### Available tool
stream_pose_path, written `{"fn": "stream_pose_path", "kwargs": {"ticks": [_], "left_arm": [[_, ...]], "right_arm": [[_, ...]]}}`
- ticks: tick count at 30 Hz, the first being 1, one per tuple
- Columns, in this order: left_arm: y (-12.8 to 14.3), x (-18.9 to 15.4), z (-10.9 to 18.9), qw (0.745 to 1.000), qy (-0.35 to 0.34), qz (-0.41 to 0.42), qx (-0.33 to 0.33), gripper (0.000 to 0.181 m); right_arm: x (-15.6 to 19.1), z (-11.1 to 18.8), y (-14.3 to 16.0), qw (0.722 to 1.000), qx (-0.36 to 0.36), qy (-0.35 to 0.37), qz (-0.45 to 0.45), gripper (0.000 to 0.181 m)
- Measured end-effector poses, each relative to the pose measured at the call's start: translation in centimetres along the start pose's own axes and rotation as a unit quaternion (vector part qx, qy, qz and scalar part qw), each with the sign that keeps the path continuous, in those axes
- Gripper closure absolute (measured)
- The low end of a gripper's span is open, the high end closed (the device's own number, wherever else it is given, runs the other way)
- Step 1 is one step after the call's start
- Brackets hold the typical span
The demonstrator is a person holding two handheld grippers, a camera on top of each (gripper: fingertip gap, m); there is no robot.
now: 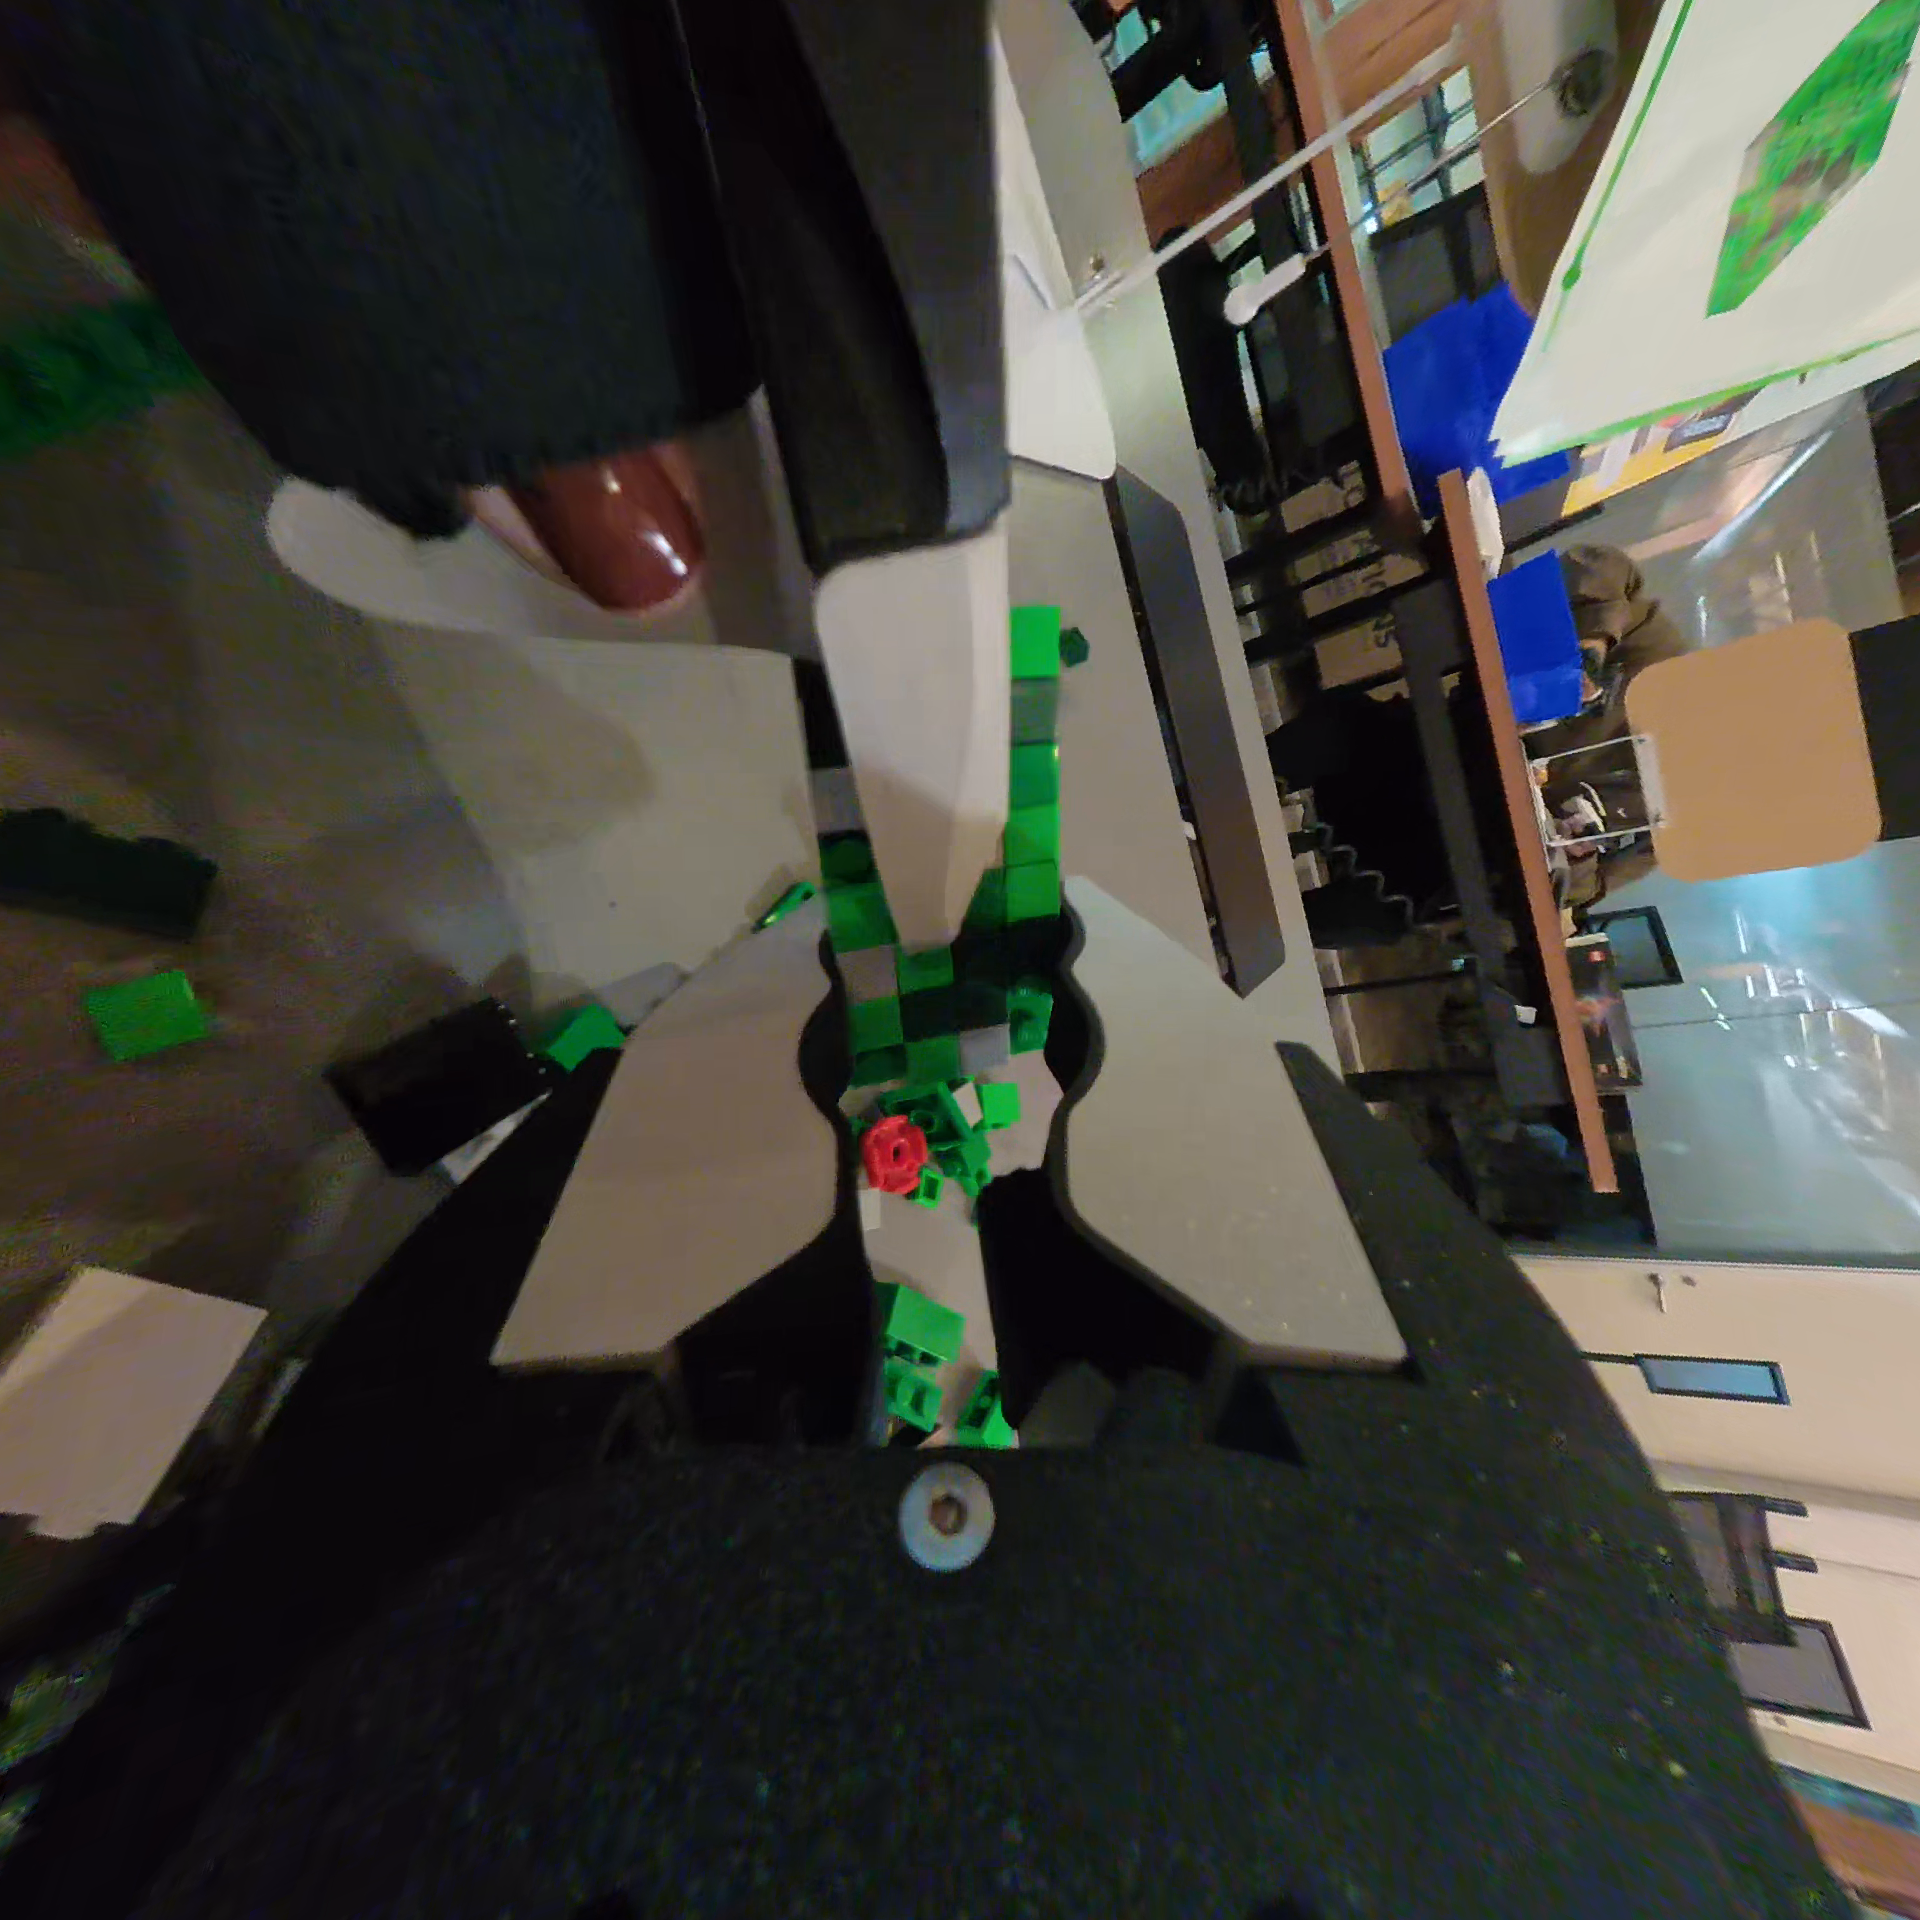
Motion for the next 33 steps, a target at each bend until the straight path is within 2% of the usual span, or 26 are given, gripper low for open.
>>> {"fn": "stream_pose_path", "kwargs": {"ticks": [3, 10, 26, 33], "left_arm": [[0.2, 0.1, -0.1, 1.0, 0.02, 0.009, -0.008, 0.175], [0.2, 0.0, -0.2, 1.0, 0.021, 0.009, 0.0, 0.175], [0.5, 1.2, -0.5, 0.99, 0.068, 0.116, -0.047, 0.175], [0.8, 1.4, -0.7, 0.988, 0.073, 0.126, -0.048, 0.175]], "right_arm": [[0.2, -0.2, 0.1, 1.0, 0.003, -0.005, 0.004, 0.147], [0.2, -0.1, 0.1, 1.0, -0.001, -0.01, -0.002, 0.147], [1.1, -0.7, -0.9, 0.979, 0.081, 0.152, 0.108, 0.148], [1.3, -0.8, -0.8, 0.981, 0.082, 0.139, 0.106, 0.148]]}}
Point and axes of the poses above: each gripper's, where its closed fingertips meet, z back along the fingers, y out of its underside, x = y × z across the jaws, the point moved 10 cm from there along z, back along the fingers, and after that the axes turned 14 degrees about x, right-handed, at the moved point
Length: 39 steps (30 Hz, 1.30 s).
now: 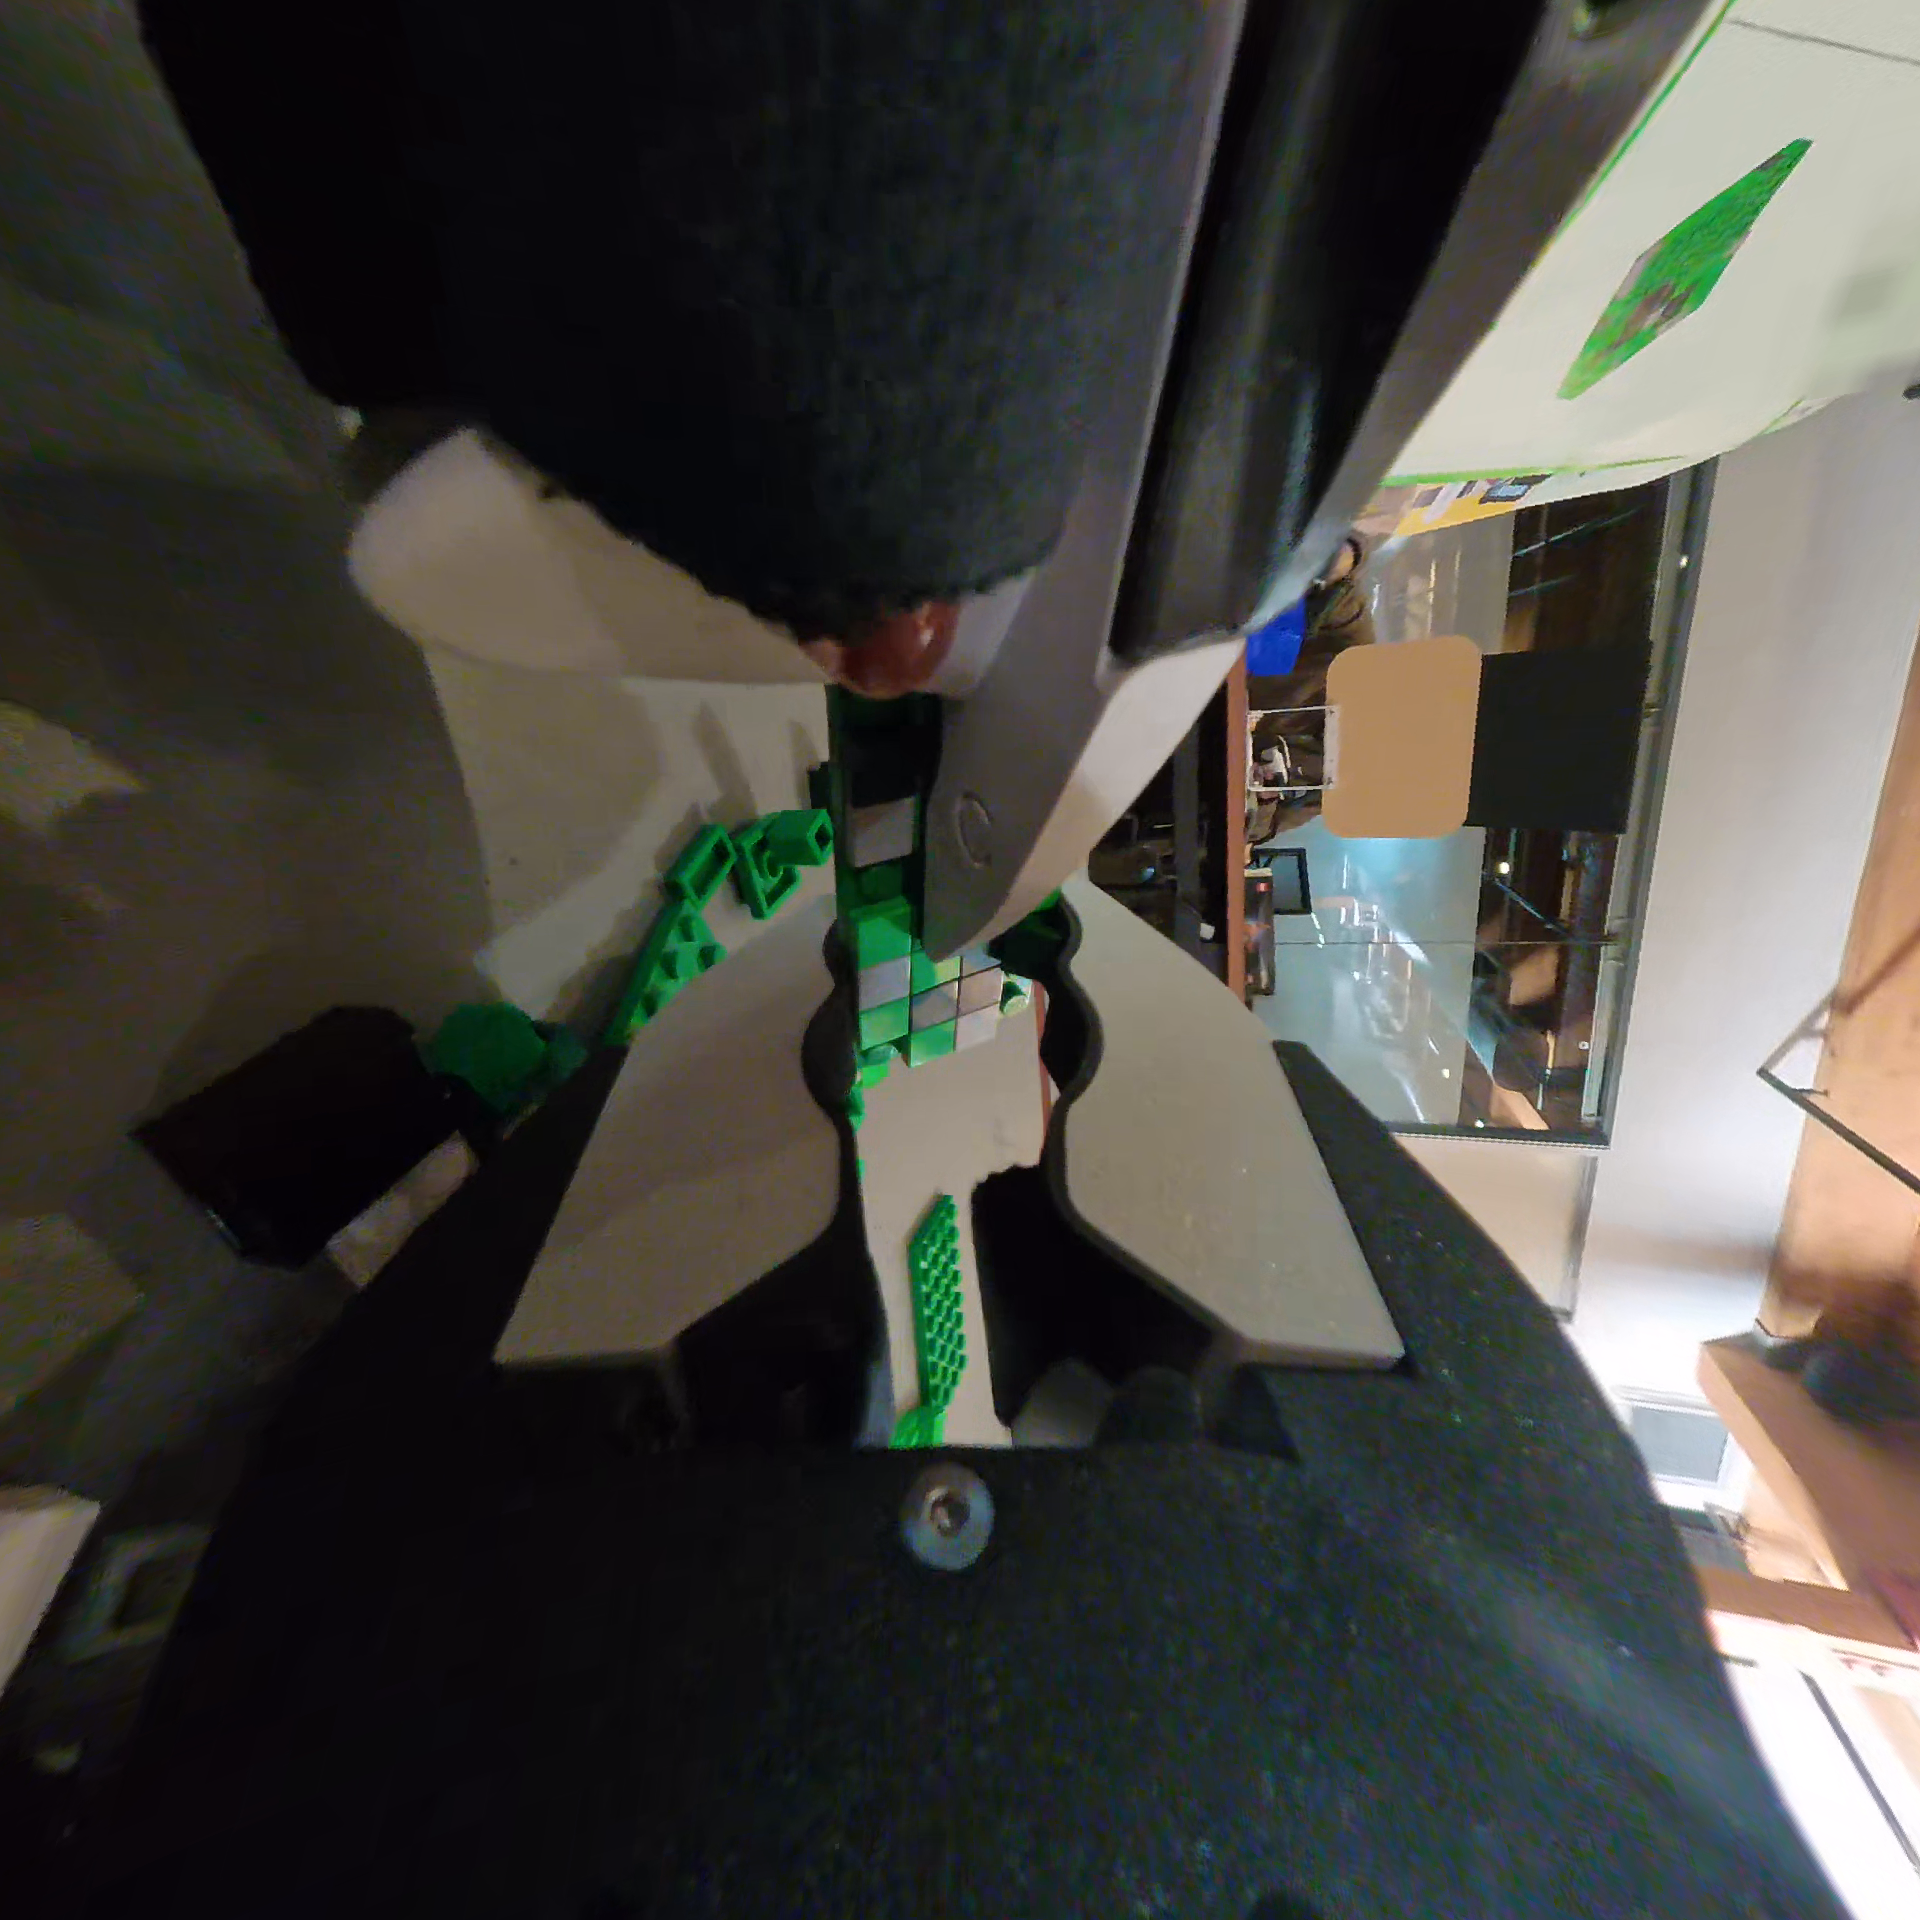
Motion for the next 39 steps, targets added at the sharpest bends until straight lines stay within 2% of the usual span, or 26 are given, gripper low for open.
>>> {"fn": "stream_pose_path", "kwargs": {"ticks": [8, 13, 17, 21, 24, 30, 39], "left_arm": [[0.1, -0.3, -0.3, 0.999, -0.017, -0.04, 0.002, 0.175], [0.1, -0.9, -0.5, 0.997, -0.031, -0.07, 0.013, 0.172], [-0.1, -2.0, -0.5, 0.995, -0.041, -0.087, 0.001, 0.168], [0.6, -4.1, -1.4, 0.983, -0.124, -0.132, -0.029, 0.171], [1.3, -6.1, -2.9, 0.967, -0.167, -0.189, -0.025, 0.16], [2.1, -7.2, -4.3, 0.965, -0.145, -0.217, -0.039, 0.165], [3.3, -7.3, -4.6, 0.954, -0.152, -0.253, -0.057, 0.163]], "right_arm": [[0.0, 0.0, 0.6, 0.999, -0.025, -0.018, -0.009, 0.149], [-0.3, 0.1, 1.4, 0.996, -0.055, -0.054, -0.039, 0.148], [-0.7, 0.4, 2.2, 0.996, -0.053, -0.044, -0.054, 0.148], [-1.0, 1.0, 3.8, 0.995, -0.042, -0.042, -0.08, 0.148], [-1.2, 1.8, 5.1, 0.995, -0.037, -0.029, -0.088, 0.149], [-1.1, 3.2, 6.9, 0.995, -0.042, -0.012, -0.087, 0.154], [-0.6, 3.2, 6.9, 0.993, -0.072, -0.021, -0.087, 0.155]]}}
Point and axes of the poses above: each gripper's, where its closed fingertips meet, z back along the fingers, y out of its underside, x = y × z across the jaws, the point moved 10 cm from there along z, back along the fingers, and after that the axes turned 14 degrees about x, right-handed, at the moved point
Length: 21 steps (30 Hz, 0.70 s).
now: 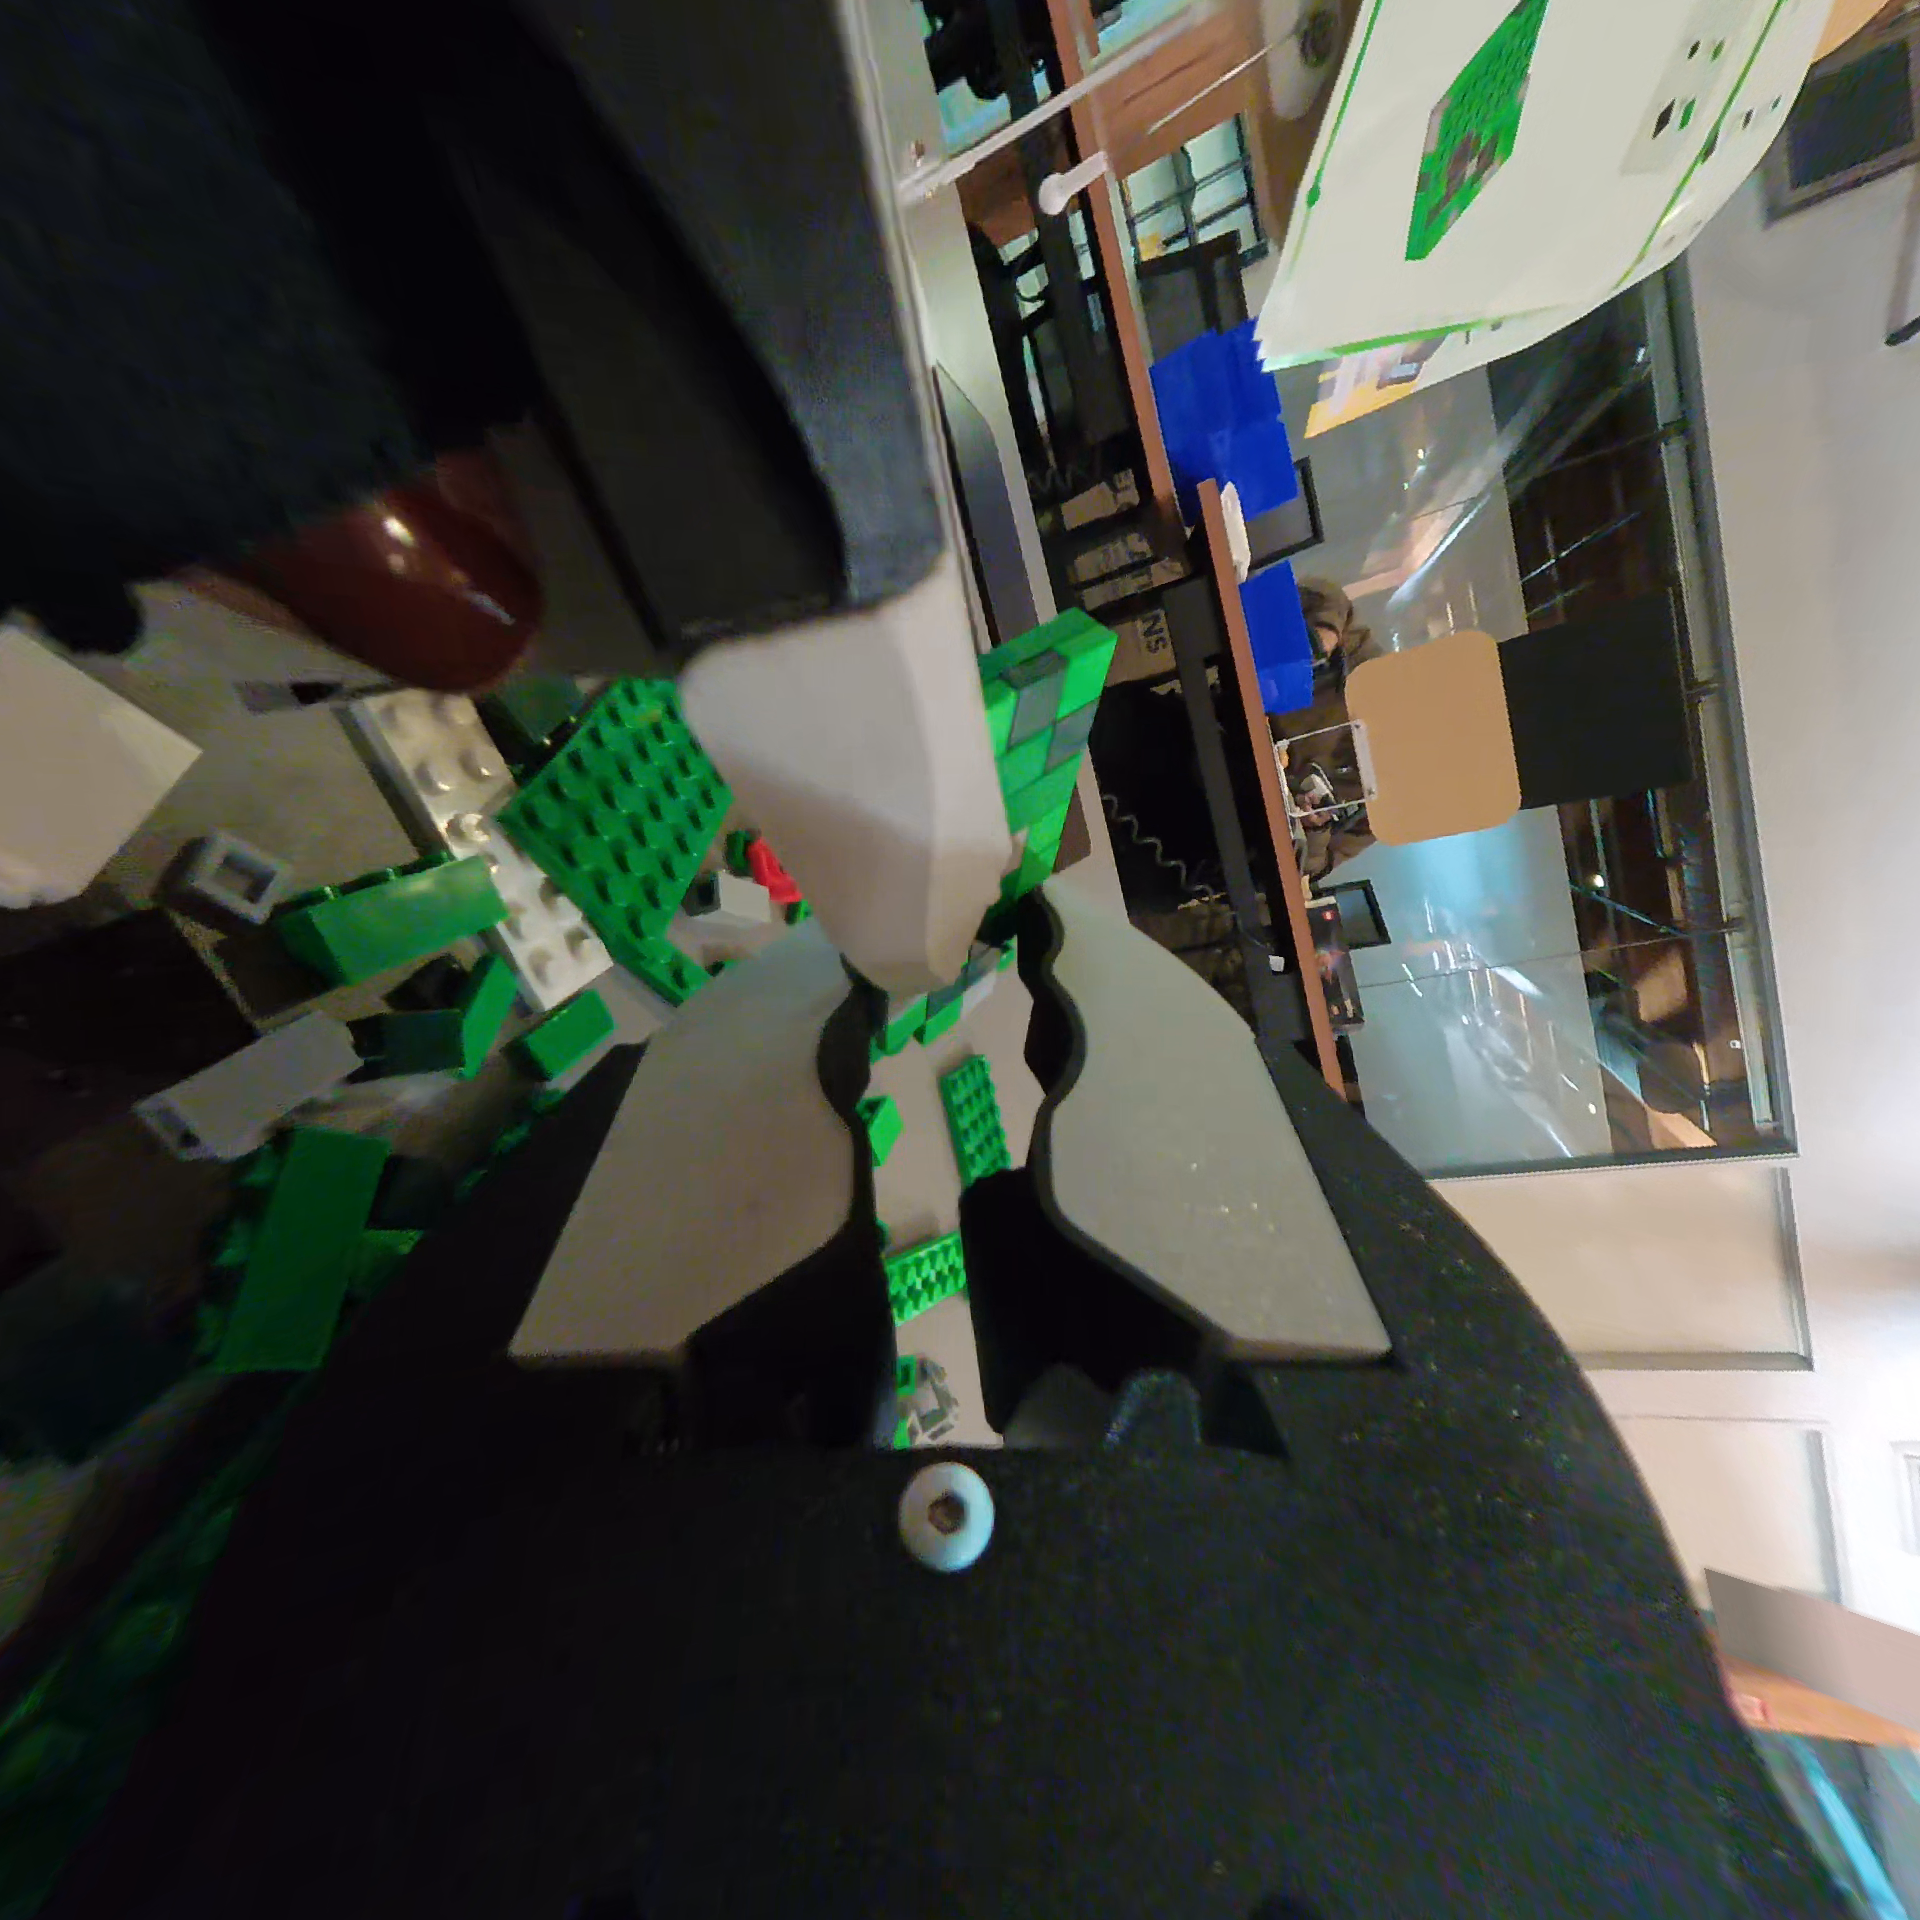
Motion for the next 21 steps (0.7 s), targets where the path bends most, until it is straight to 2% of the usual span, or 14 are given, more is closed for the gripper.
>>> {"fn": "stream_pose_path", "kwargs": {"ticks": [9, 13, 17, 21], "left_arm": [[0.0, 0.2, 0.6, 1.0, 0.011, -0.024, 0.004, 0.161], [-0.1, 0.4, 1.2, 0.999, -0.014, -0.028, -0.023, 0.144], [0.0, 1.0, 1.5, 0.999, 0.02, -0.002, -0.036, 0.143], [0.2, 1.2, 1.5, 0.998, 0.059, 0.011, -0.033, 0.149]], "right_arm": [[0.1, 0.3, -0.1, 1.0, -0.023, -0.007, -0.017, 0.155], [0.4, 0.4, -0.1, 0.999, -0.03, -0.01, -0.013, 0.155], [0.4, 0.6, -0.2, 0.999, -0.041, -0.009, -0.017, 0.155], [0.5, 0.6, -0.2, 0.999, -0.047, -0.005, -0.017, 0.156]]}}
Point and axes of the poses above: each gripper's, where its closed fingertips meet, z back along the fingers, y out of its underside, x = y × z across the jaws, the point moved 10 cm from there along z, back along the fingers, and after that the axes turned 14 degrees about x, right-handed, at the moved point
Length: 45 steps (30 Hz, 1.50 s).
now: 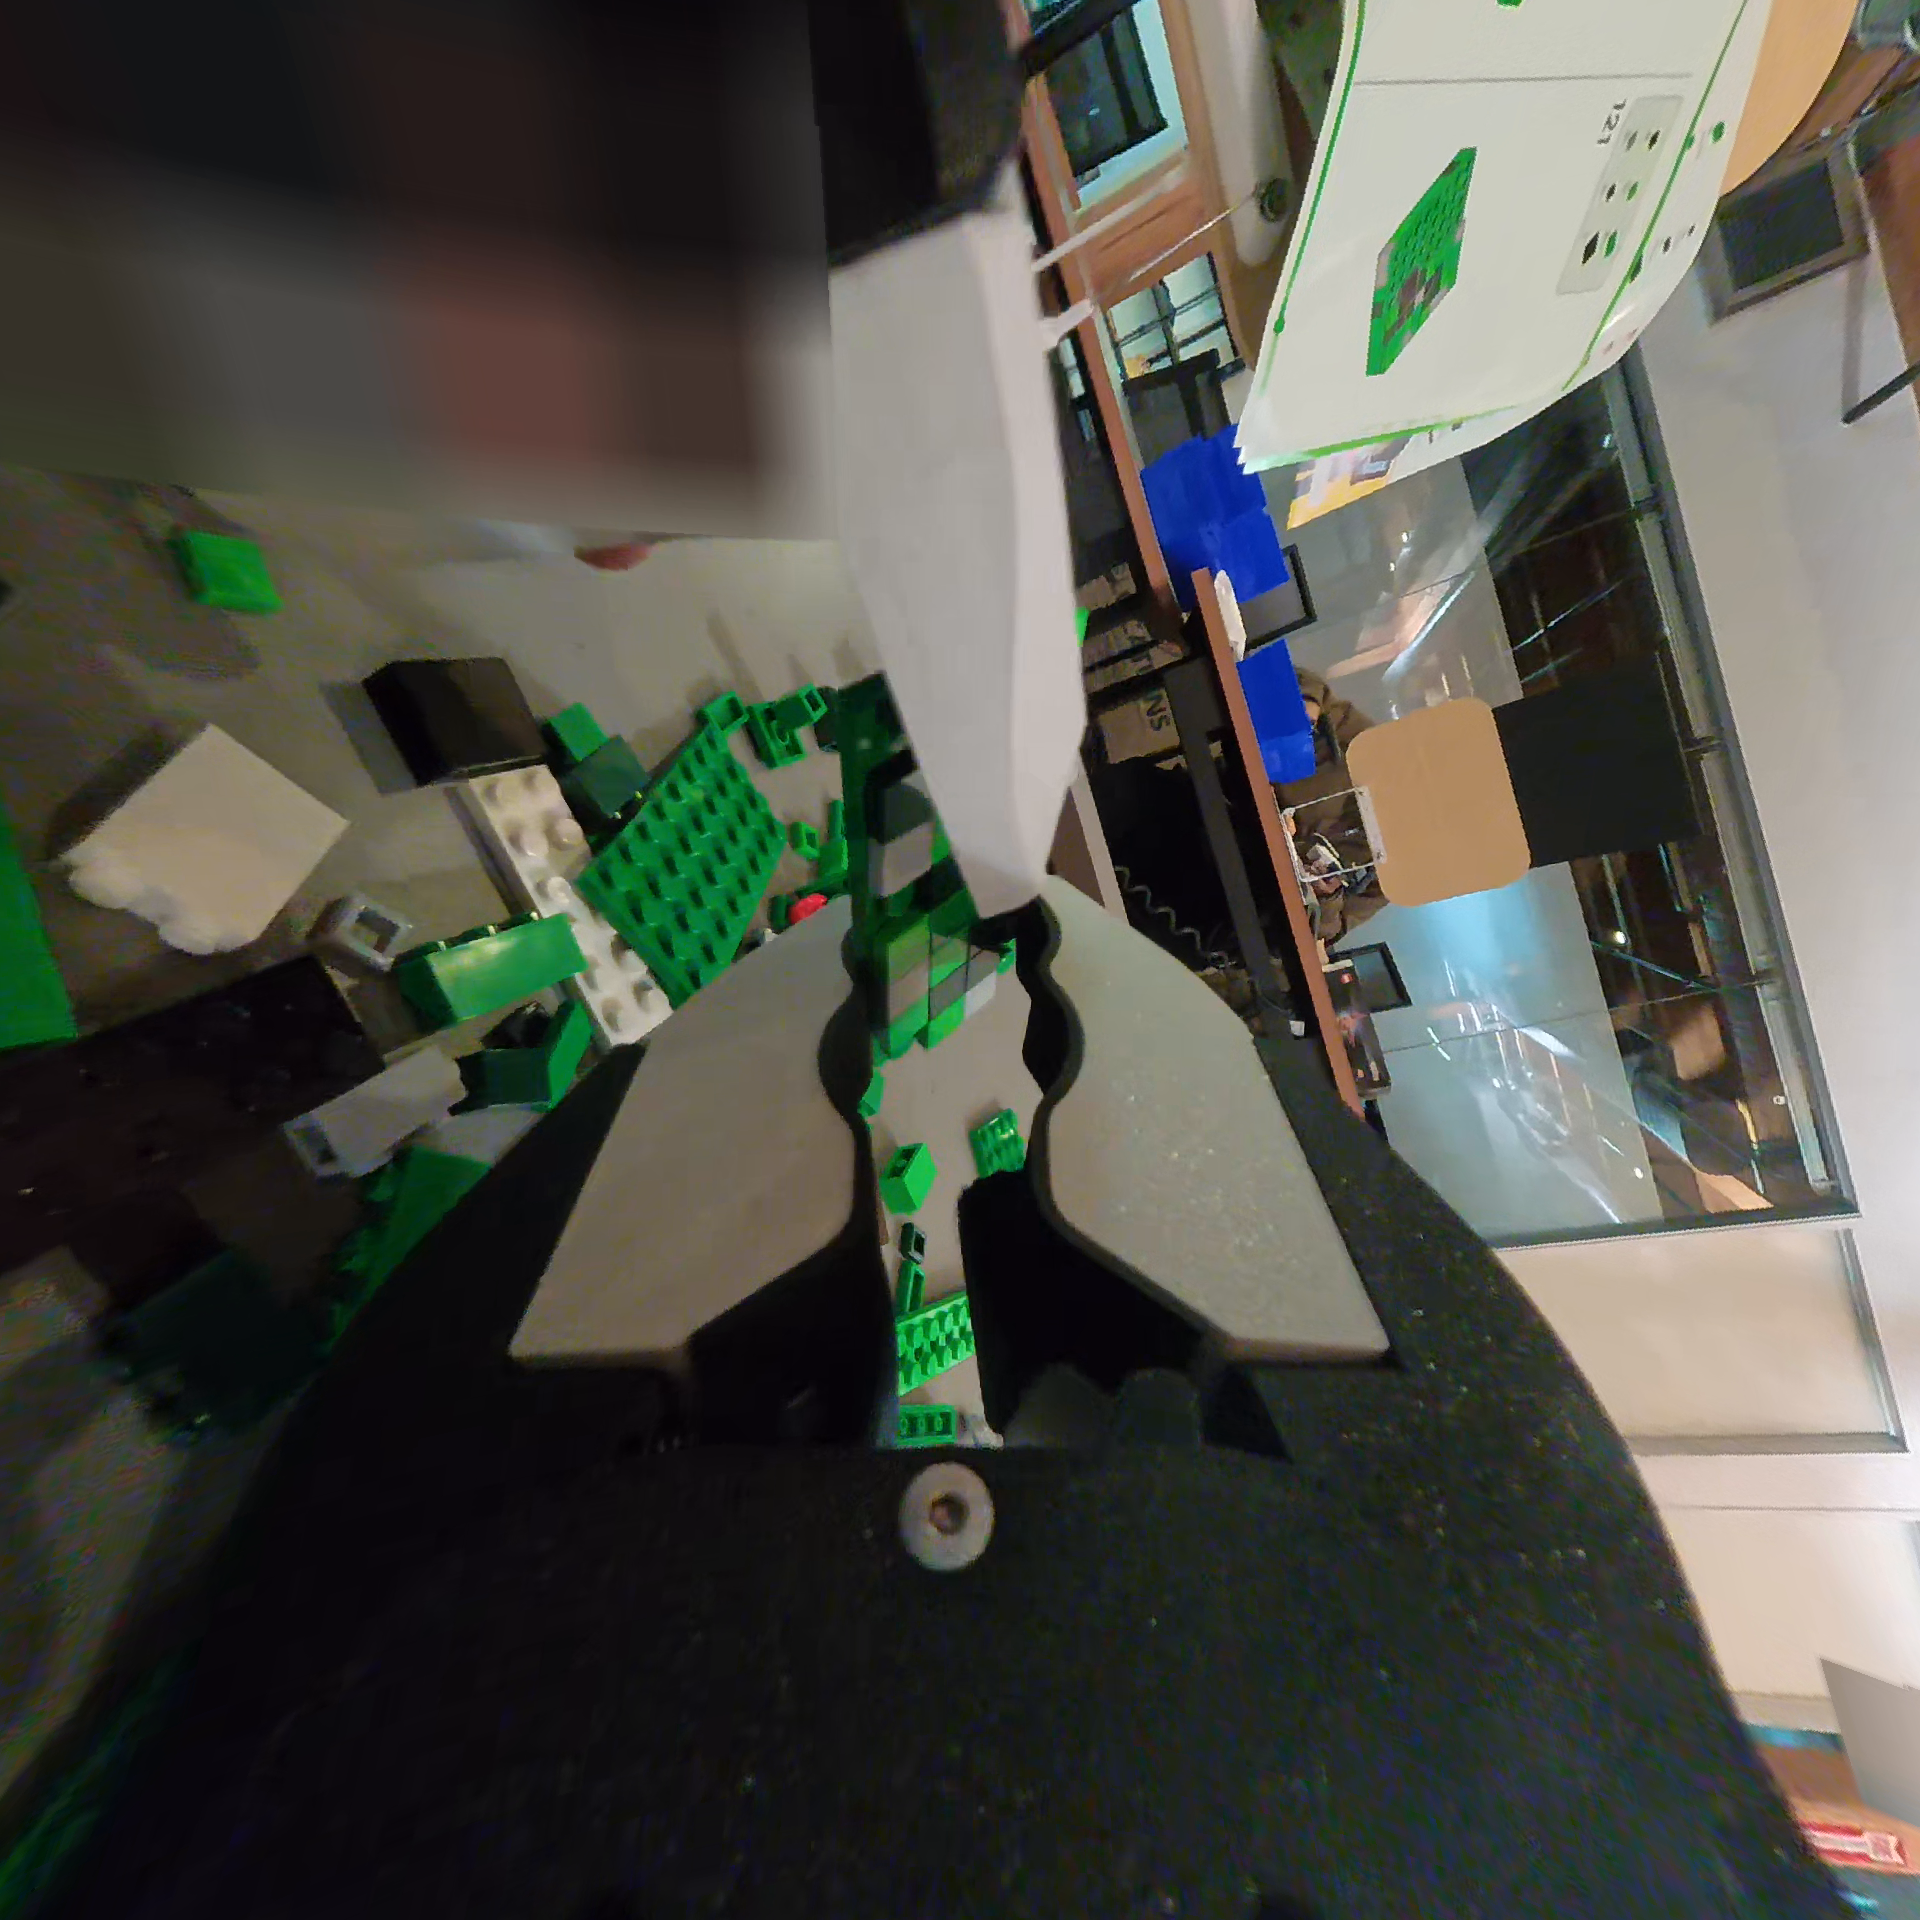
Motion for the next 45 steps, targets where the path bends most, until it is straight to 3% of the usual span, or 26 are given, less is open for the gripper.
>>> {"fn": "stream_pose_path", "kwargs": {"ticks": [7, 19, 22, 25, 27, 31, 34, 41, 45], "left_arm": [[0.0, 0.2, -0.1, 0.999, 0.051, 0.006, 0.007, 0.145], [0.2, 1.4, 0.0, 0.992, 0.11, 0.064, 0.016, 0.158], [0.2, 1.1, -0.1, 0.996, 0.072, 0.041, 0.027, 0.146], [0.1, 0.5, 0.1, 0.999, -0.004, -0.014, 0.044, 0.153], [0.0, 0.3, 0.0, 0.998, -0.014, -0.021, 0.059, 0.153], [0.1, 1.0, 0.2, 0.998, 0.021, 0.017, 0.058, 0.155], [0.2, 1.3, 0.0, 0.996, 0.049, 0.047, 0.064, 0.138], [0.4, 1.8, -0.3, 0.99, 0.091, 0.08, 0.067, 0.142], [0.2, 1.9, 0.1, 0.984, 0.133, 0.116, 0.04, 0.144]], "right_arm": [[0.0, 0.1, -0.1, 1.0, -0.01, 0.005, 0.002, 0.156], [0.0, 0.0, -0.2, 1.0, -0.018, 0.006, -0.001, 0.158], [0.0, 0.0, -0.2, 1.0, -0.017, 0.003, 0.002, 0.158], [0.1, 0.0, -0.3, 1.0, -0.016, 0.004, 0.009, 0.158], [0.3, 0.0, -0.4, 1.0, -0.01, 0.007, 0.023, 0.158], [0.2, 0.0, -0.5, 1.0, -0.017, 0.01, 0.017, 0.159], [0.3, 0.5, -0.7, 0.999, -0.043, 0.009, 0.026, 0.174], [0.5, 0.4, -0.8, 0.998, -0.042, 0.011, 0.037, 0.174], [0.0, 0.8, -1.0, 0.996, -0.042, 0.061, 0.045, 0.174]]}}
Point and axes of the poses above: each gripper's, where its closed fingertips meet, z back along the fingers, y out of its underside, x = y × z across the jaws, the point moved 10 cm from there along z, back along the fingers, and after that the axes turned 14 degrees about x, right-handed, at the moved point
